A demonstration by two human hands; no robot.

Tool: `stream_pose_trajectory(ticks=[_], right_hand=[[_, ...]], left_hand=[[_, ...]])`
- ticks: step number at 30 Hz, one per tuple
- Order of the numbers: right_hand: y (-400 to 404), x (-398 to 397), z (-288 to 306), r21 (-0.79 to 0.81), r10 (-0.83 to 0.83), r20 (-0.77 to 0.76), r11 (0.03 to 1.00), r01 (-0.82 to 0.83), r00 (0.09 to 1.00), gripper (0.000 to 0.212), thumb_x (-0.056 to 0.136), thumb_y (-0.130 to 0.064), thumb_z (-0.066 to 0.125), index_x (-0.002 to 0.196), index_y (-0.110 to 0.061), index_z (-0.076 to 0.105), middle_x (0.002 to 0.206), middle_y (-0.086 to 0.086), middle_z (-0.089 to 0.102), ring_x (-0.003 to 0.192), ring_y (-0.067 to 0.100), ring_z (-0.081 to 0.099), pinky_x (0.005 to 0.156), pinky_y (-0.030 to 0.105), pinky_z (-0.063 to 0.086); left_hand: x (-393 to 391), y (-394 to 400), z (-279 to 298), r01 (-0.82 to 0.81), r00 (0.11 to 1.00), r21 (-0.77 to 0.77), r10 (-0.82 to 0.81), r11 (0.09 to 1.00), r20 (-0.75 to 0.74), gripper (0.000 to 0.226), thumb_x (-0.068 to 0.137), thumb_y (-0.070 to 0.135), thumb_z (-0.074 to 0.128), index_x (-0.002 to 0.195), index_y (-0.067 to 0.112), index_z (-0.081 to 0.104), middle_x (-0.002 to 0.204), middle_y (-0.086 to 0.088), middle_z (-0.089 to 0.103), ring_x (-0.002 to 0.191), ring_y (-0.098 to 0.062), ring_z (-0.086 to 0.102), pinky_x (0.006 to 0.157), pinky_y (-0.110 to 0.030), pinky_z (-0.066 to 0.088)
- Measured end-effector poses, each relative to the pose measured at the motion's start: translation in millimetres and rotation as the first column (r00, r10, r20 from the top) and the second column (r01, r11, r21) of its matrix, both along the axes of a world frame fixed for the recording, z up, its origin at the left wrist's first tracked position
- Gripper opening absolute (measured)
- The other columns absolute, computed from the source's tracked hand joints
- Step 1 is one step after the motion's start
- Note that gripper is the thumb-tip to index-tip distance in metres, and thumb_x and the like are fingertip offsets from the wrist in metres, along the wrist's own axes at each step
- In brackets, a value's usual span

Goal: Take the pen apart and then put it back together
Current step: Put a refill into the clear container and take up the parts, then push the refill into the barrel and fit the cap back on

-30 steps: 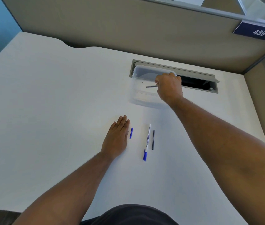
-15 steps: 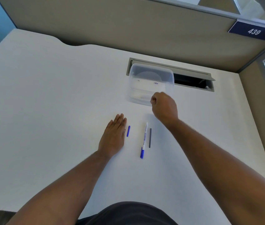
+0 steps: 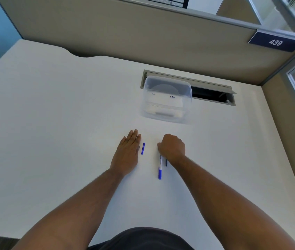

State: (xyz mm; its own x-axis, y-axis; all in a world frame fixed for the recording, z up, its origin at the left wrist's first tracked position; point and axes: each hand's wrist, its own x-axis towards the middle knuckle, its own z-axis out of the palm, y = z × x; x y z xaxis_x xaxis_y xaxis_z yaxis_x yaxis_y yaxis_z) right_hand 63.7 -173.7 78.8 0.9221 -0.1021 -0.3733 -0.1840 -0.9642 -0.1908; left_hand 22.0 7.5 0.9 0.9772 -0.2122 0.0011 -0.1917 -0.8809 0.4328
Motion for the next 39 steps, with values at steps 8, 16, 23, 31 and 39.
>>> stream_pose_trajectory(ticks=[8, 16, 23, 31, 39], right_hand=[[2, 2, 3, 0.445, -0.203, -0.012, 0.876, 0.187, 0.979, 0.021, 0.089, -0.027, 0.05, 0.075, -0.012, 0.047, 0.075, 0.002, 0.059, 0.071, 0.022, 0.057, 0.061, 0.031, 0.041], [8, -13, 6, 0.737, -0.442, -0.088, 0.574, 0.357, 0.893, 0.023, 0.096, -0.023, 0.051, 0.094, -0.002, 0.059, 0.084, 0.01, 0.073, 0.063, 0.012, 0.069, 0.06, 0.028, 0.059], [6, -36, 2, 0.832, -0.491, -0.143, 0.41, 0.373, 0.859, 0.013, 0.097, -0.021, 0.06, 0.1, -0.008, 0.063, 0.087, 0.008, 0.077, 0.073, 0.016, 0.076, 0.067, 0.029, 0.063], [-21, -26, 14, 0.879, -0.494, -0.133, 0.343, 0.333, 0.859, 0.015, 0.098, -0.019, 0.059, 0.097, -0.01, 0.072, 0.083, 0.005, 0.078, 0.078, 0.017, 0.076, 0.067, 0.027, 0.062], [-70, -42, -7, 0.385, -0.29, 0.136, 0.897, 0.219, 0.947, 0.012, 0.092, -0.022, 0.062, 0.087, -0.021, 0.073, 0.088, -0.007, 0.072, 0.088, 0.018, 0.067, 0.072, 0.027, 0.046]], left_hand=[[0, 0, 4, -0.024, 0.999, -0.051, 0.022, 0.998, -0.037, 0.052, 0.108, 0.025, 0.027, 0.158, 0.011, 0.026, 0.169, -0.003, 0.015, 0.157, -0.017, 0.008, 0.126, -0.034, 0.007], [-5, 0, 12, -0.063, 0.994, -0.195, 0.044, 0.979, -0.099, 0.057, 0.107, 0.038, 0.025, 0.157, 0.011, 0.026, 0.169, -0.004, 0.017, 0.157, -0.015, 0.007, 0.127, -0.038, 0.009], [-30, -21, 24, 0.031, 0.995, -0.32, 0.0, 0.947, 0.097, 0.051, 0.102, 0.025, 0.054, 0.149, 0.009, 0.045, 0.156, -0.006, 0.046, 0.145, -0.019, 0.042, 0.118, -0.035, 0.036], [-20, -31, 41, -0.095, 0.988, -0.383, 0.133, 0.919, 0.074, 0.04, 0.101, 0.019, 0.056, 0.14, 0.015, 0.057, 0.118, -0.007, 0.076, 0.102, -0.027, 0.073, 0.086, -0.033, 0.055], [-27, -21, 45, -0.16, 0.982, -0.481, 0.188, 0.862, 0.012, 0.04, 0.099, 0.013, 0.057, 0.138, 0.009, 0.059, 0.12, -0.007, 0.076, 0.111, -0.023, 0.072, 0.096, -0.036, 0.055]])
